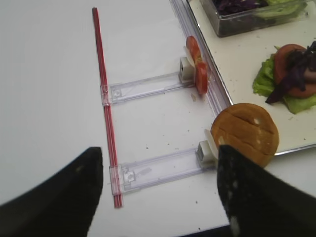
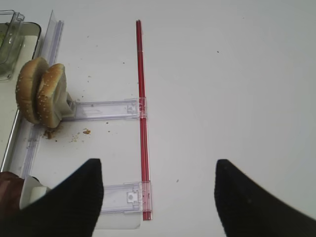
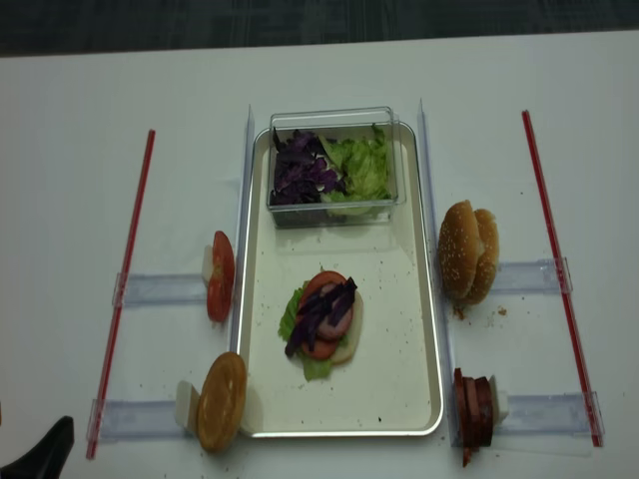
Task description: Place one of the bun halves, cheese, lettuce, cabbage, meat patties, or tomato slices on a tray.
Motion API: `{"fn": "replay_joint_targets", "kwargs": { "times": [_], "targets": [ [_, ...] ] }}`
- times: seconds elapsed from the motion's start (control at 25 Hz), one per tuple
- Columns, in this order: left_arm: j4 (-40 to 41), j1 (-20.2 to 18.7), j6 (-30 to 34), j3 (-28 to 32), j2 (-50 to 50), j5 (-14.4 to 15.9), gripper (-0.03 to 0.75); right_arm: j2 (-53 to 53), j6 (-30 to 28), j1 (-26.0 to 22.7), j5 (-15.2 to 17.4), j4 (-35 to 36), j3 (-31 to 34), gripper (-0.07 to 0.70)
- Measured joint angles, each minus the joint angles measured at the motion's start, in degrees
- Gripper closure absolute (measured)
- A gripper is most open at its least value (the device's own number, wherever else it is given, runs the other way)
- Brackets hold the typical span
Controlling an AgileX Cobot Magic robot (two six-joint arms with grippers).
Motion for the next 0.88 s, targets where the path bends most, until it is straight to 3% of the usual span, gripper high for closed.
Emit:
{"fn": "replay_joint_targets", "kwargs": {
  "times": [0.88],
  "targets": [
    [-0.49, 0.0, 0.26, 0.98, -3.58, 1.42, 0.263, 0.0, 0.31, 0.0, 0.0, 0.0, 0.0, 0.123]
  ]
}}
